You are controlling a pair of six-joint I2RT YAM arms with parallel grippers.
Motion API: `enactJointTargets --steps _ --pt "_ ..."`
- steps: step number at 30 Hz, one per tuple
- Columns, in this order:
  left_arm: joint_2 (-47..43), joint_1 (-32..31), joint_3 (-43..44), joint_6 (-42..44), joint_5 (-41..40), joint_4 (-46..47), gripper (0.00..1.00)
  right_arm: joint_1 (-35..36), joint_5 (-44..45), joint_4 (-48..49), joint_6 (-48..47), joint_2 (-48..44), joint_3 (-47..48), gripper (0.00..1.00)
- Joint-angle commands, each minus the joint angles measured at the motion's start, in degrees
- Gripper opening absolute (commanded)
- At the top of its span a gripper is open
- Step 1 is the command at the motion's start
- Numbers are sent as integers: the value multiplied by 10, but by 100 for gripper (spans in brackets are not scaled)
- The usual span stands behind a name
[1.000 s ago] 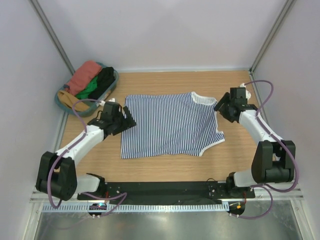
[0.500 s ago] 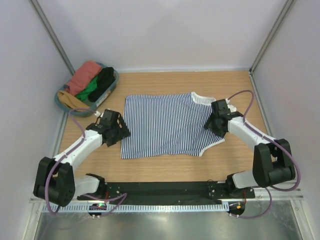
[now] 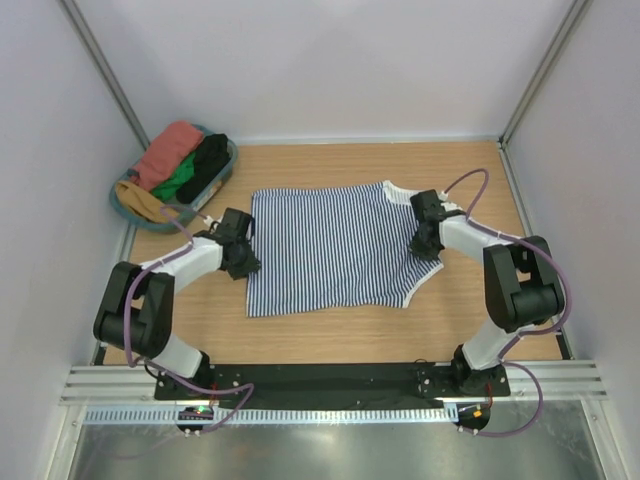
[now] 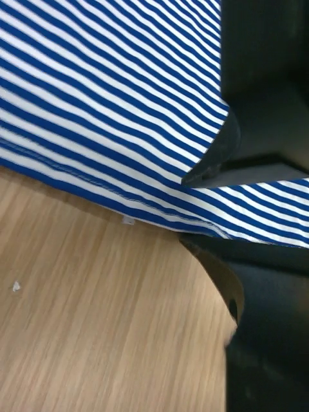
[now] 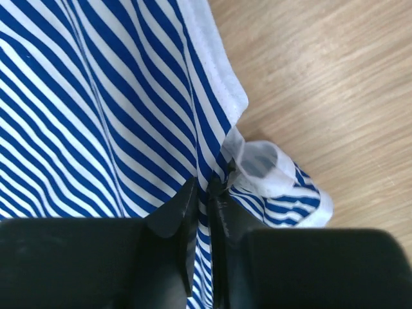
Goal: Fold and stack the tank tops
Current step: Flatten the tank top out
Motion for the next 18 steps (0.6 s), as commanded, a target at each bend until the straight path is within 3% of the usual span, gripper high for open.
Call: enactJointTargets --steps 1,2,6,11,14,15,16,17,18 --pt "43 1 19 13 -12 30 30 0 51 10 4 25 26 16" --pt "52 1 29 15 -11 31 21 1 60 7 2 35 38 12" --pt "94 11 69 23 -7 34 1 -11 64 -7 -7 70 86 1" --pt "181 37 173 27 8 20 0 -69 40 -22 -18 139 198 1" --pt "216 47 240 39 19 2 4 -89 -23 -27 -41 180 269 20" --pt "214 48 251 42 22 -3 7 -89 -25 -23 -48 166 274 42" --pt "205 49 256 43 22 -4 11 -88 -32 -10 -54 147 270 52" --pt "193 48 252 43 22 -1 18 -86 -38 17 -58 127 248 62" --pt "161 49 243 44 15 7 46 -81 -37 23 -61 108 237 72"
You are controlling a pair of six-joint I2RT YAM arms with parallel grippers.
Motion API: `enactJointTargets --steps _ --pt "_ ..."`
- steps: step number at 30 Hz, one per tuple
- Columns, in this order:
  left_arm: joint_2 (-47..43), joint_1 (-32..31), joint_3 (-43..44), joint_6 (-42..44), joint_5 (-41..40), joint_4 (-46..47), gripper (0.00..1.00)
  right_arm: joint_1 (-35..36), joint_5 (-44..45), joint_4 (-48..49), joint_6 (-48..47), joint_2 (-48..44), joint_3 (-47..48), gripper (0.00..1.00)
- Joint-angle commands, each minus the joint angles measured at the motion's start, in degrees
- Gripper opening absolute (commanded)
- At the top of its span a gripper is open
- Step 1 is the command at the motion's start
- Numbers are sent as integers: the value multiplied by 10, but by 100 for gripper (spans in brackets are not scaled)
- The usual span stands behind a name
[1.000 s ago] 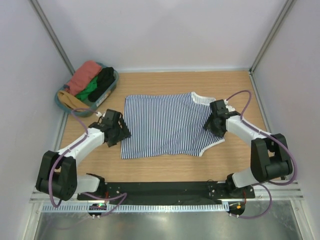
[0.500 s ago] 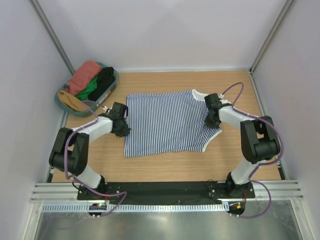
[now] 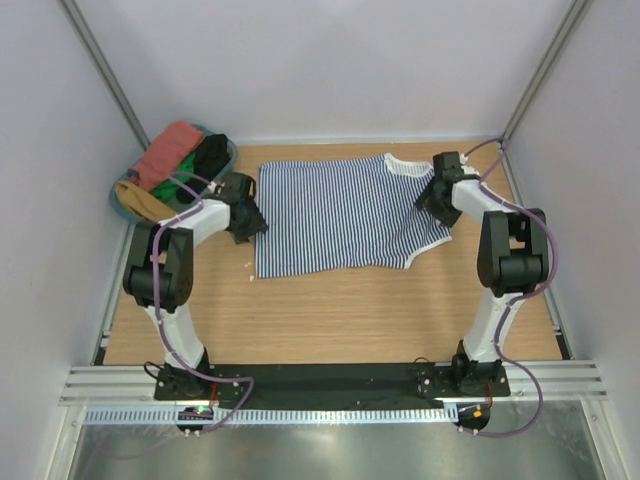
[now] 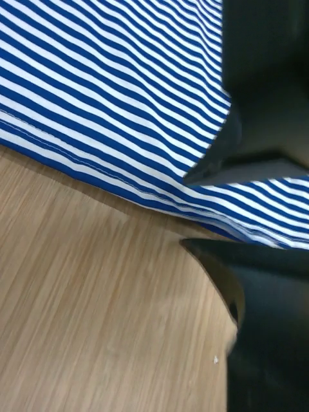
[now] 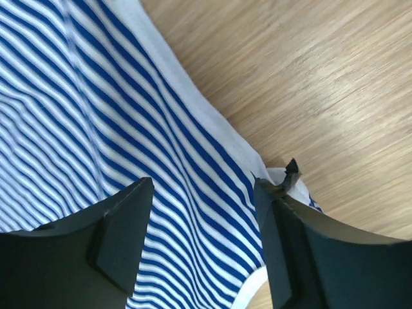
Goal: Fold and stack the tank tops
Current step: Flatten the tank top out
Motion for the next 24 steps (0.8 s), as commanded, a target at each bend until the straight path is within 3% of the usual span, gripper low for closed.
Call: enactJointTargets --steps 1,3,5,11,15,20,24 --pt "-68 5 -14 10 -13 -4 59 12 -10 32 -35 -103 -24 73" --pt "-104 4 -35 13 -15 -6 75 13 -8 18 -39 -138 -40 73" --pt "-158 3 -73 8 -6 -10 77 14 -34 18 -45 -191 -83 67" --pt "-305 -18 -224 -26 80 17 71 52 -74 31 -35 -346 -247 54" --pt "-361 -47 -289 -36 105 6 66 63 -101 33 -32 -414 -331 53" --pt "-407 -56 -348 -49 94 8 66 71 -118 42 -27 -458 -404 57" --pt "-398 -57 -350 -45 77 8 65 80 -125 64 -26 -438 -417 57"
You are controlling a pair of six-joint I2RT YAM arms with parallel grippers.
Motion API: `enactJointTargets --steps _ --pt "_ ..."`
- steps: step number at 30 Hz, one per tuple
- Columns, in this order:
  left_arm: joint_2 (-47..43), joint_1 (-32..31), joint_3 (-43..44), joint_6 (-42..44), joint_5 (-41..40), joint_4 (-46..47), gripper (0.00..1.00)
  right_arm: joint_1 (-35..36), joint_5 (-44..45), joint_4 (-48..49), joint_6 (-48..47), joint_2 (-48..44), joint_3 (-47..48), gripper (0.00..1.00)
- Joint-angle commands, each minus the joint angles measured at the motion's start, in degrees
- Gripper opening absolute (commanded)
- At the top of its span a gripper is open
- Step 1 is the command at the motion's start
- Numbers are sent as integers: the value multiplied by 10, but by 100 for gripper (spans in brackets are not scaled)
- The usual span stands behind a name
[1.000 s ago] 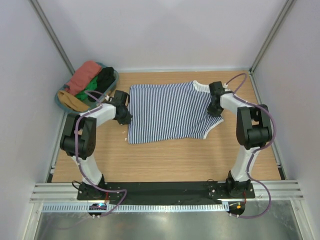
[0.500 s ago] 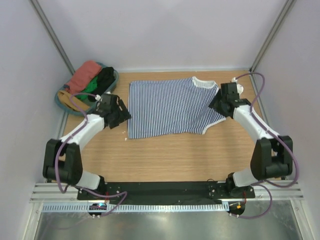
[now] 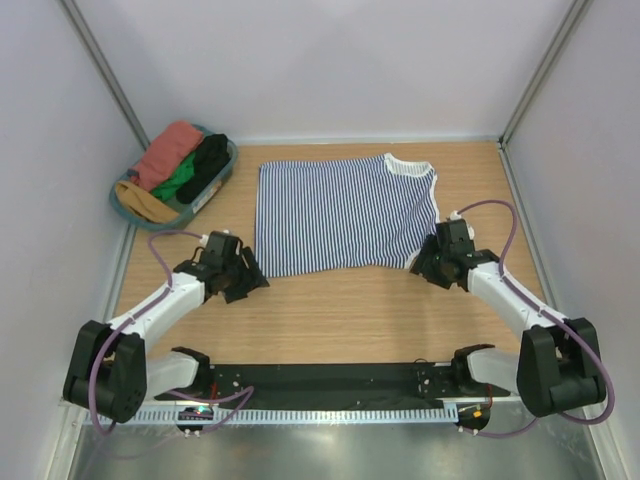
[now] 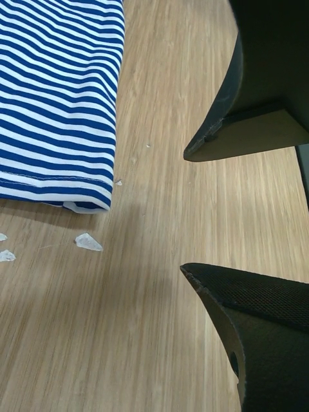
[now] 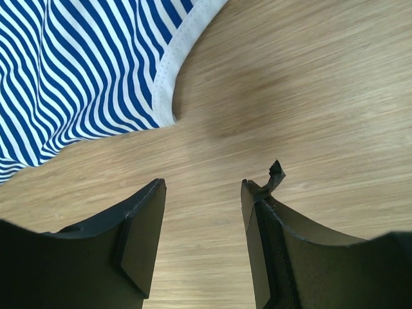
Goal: Fold and stack the tank tops
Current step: Flatten the tank top out
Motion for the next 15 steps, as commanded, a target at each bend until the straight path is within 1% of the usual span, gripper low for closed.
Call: enactJointTargets --steps 1,4,9,15 --pt "2 -2 10 -4 -14 16 65 10 -13 43 0 18 2 57" --pt "22 -2 19 2 -30 19 65 11 -11 66 -10 51 10 56" --pt "48 -1 24 8 -27 54 59 11 -9 134 -17 81 5 54" --pt "78 -1 36 10 -34 65 55 15 -16 174 -18 153 23 48"
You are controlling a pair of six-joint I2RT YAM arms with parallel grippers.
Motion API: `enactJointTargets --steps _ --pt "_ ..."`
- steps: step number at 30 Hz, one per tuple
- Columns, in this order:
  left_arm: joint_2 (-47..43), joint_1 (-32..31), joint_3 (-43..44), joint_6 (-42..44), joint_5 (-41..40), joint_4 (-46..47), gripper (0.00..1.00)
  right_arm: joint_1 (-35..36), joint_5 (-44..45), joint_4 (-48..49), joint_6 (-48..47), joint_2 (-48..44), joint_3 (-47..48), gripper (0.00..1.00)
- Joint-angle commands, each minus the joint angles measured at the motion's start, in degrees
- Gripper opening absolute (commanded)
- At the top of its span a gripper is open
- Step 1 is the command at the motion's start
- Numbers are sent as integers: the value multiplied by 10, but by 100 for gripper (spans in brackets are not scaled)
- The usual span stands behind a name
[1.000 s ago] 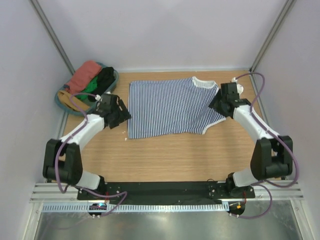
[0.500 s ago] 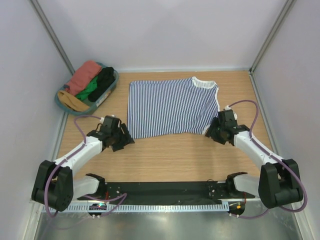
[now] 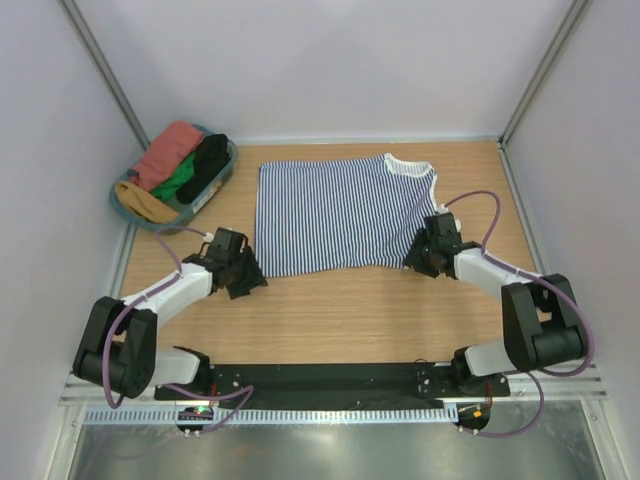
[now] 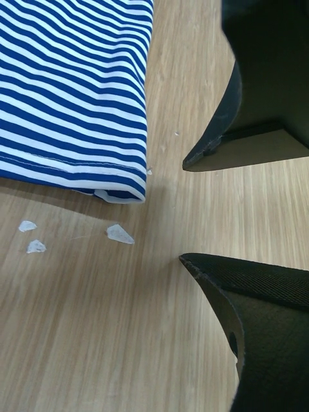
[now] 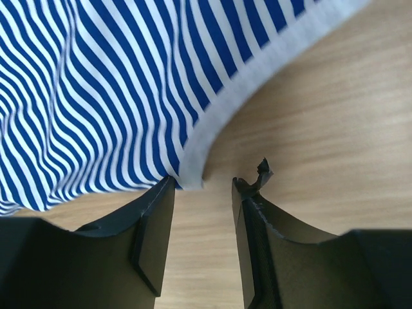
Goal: Fold and stack the tank tops
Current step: Flatten the tank top out, then fold the tank top
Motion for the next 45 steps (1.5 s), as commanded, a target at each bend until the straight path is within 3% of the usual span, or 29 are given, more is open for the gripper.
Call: enactJointTargets --steps 1,5,6,7,10,18,26,35,36,41,45 --pt "12 -1 26 7 -12 32 55 7 -2 56 -8 36 20 47" --pt "10 -1 29 7 -12 31 53 13 -2 78 -9 52 11 38" --pt "7 -1 27 7 -13 30 52 14 -2 81 -10 54 10 31" --pt "5 -1 25 7 -14 30 51 15 -2 82 -12 55 9 15" --pt "-1 -1 22 6 -9 30 48 15 5 87 -13 45 1 3" --pt "5 -1 20 4 -16 32 52 16 -2 114 -10 26 -25 1" --pt "54 -1 67 10 -47 32 49 15 -23 126 -11 23 -31 1" --pt "110 -1 92 22 -44 42 16 15 -25 126 -10 12 -36 1" --pt "113 -2 93 25 -43 42 1 15 -25 122 -10 6 -37 1" --pt "102 0 115 33 -47 13 0 16 -12 50 -19 -13 -9 1" --pt "75 0 143 37 -37 -34 0 15 20 -72 -31 -27 52 1"
